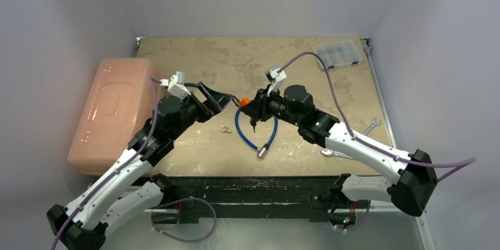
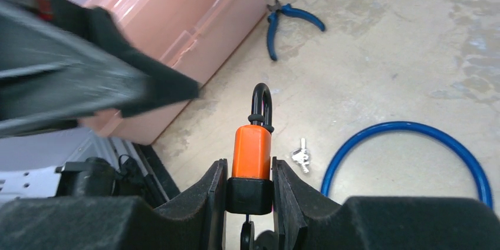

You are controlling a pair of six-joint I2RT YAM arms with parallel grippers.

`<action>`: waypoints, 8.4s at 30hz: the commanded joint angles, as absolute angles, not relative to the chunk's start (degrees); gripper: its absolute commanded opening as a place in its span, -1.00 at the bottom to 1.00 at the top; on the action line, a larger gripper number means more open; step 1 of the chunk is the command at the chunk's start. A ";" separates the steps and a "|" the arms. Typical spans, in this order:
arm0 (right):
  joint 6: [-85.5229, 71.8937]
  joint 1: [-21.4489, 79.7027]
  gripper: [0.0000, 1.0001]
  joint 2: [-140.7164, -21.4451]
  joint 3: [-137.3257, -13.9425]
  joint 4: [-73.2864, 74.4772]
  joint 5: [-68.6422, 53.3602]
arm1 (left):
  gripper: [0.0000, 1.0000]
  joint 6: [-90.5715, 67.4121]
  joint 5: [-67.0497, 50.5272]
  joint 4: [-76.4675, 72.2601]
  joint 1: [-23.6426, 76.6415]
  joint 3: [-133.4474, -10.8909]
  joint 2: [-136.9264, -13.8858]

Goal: Unlock with the key

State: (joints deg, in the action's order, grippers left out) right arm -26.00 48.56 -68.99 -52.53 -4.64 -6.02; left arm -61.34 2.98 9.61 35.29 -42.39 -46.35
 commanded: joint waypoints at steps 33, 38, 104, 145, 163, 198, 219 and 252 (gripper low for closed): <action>-39.77 34.35 -1.00 -119.03 -90.42 -11.49 -31.26 | 0.96 -21.39 24.87 33.06 34.77 -44.62 -21.26; -41.46 34.89 -1.00 -126.21 -96.87 -12.63 -33.56 | 0.96 -20.90 23.08 32.43 33.98 -44.32 -20.92; -28.97 36.67 -0.25 -136.18 -114.34 7.24 -24.29 | 0.87 -20.06 20.98 31.09 33.33 -43.15 -19.06; -21.00 32.36 0.78 -108.48 -92.73 19.18 -4.95 | 0.98 -20.45 21.69 31.26 33.25 -42.99 -19.77; -60.79 44.02 0.98 -82.30 -56.26 30.97 16.41 | 0.97 -21.18 20.87 31.51 33.29 -43.17 -22.04; -81.41 56.87 0.62 -97.51 -62.43 41.71 20.98 | 0.96 -22.26 23.00 32.33 33.44 -43.07 -21.63; -83.14 56.52 0.60 -94.53 -58.44 41.25 24.11 | 0.95 -22.41 23.16 32.27 33.44 -43.03 -22.03; -58.77 41.01 -0.24 -98.60 -64.67 28.27 22.62 | 0.95 -22.50 23.25 32.37 33.73 -43.03 -23.76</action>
